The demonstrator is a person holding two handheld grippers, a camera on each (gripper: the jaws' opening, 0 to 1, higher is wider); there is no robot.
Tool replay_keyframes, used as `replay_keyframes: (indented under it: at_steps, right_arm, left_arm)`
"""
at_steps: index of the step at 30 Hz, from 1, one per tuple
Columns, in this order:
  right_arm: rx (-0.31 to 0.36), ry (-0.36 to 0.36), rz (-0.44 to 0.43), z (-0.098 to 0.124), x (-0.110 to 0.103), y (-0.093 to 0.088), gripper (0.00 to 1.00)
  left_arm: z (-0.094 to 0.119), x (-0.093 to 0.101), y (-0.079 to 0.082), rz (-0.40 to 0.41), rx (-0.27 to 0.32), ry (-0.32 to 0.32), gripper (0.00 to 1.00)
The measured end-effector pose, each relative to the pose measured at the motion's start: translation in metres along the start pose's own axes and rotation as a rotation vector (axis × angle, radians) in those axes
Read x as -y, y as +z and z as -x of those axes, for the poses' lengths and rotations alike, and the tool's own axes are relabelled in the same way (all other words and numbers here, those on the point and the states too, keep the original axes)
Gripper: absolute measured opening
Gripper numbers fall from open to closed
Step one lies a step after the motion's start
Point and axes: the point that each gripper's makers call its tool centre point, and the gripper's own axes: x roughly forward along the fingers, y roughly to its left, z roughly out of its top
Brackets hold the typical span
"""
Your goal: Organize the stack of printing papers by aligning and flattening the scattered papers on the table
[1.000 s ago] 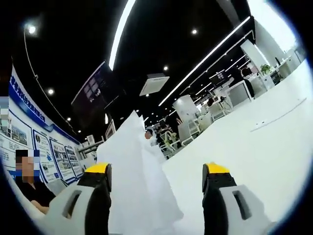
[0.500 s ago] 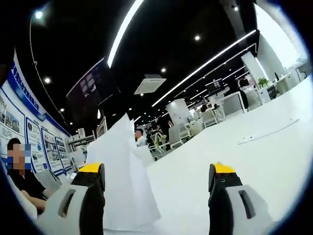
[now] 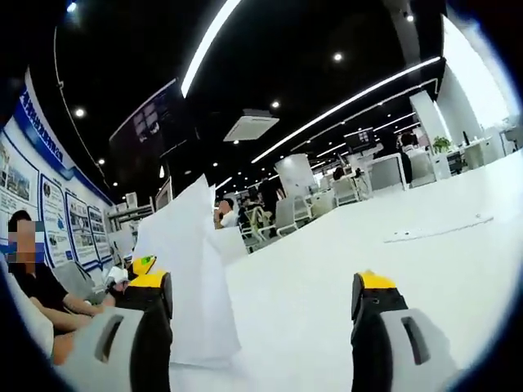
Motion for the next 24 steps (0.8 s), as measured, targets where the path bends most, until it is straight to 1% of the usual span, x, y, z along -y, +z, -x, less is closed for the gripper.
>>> replay_keyframes:
  at_steps: [6,10,17,20,24]
  right_arm:
    - [-0.040,0.027,0.042,0.001,-0.002,0.006,0.86]
    - [-0.070,0.043,0.080,0.004,-0.003,0.015,0.88]
    - [-0.111,0.066,0.123,0.014,0.000,0.027,0.90]
    - [-0.149,0.095,0.161,0.020,0.002,0.030,0.90]
    - [-0.204,0.149,0.191,0.030,0.001,0.025,0.90]
  left_arm:
    - [0.000,-0.001,0.000,0.002,-0.002,0.000,0.06]
    - [0.000,0.000,-0.001,0.002,-0.001,0.000,0.06]
    - [0.000,0.001,-0.002,0.002,-0.002,-0.001,0.06]
    - [0.000,0.002,-0.003,0.001,-0.003,-0.001,0.06]
    - [0.000,0.002,-0.004,-0.001,-0.014,-0.004,0.06]
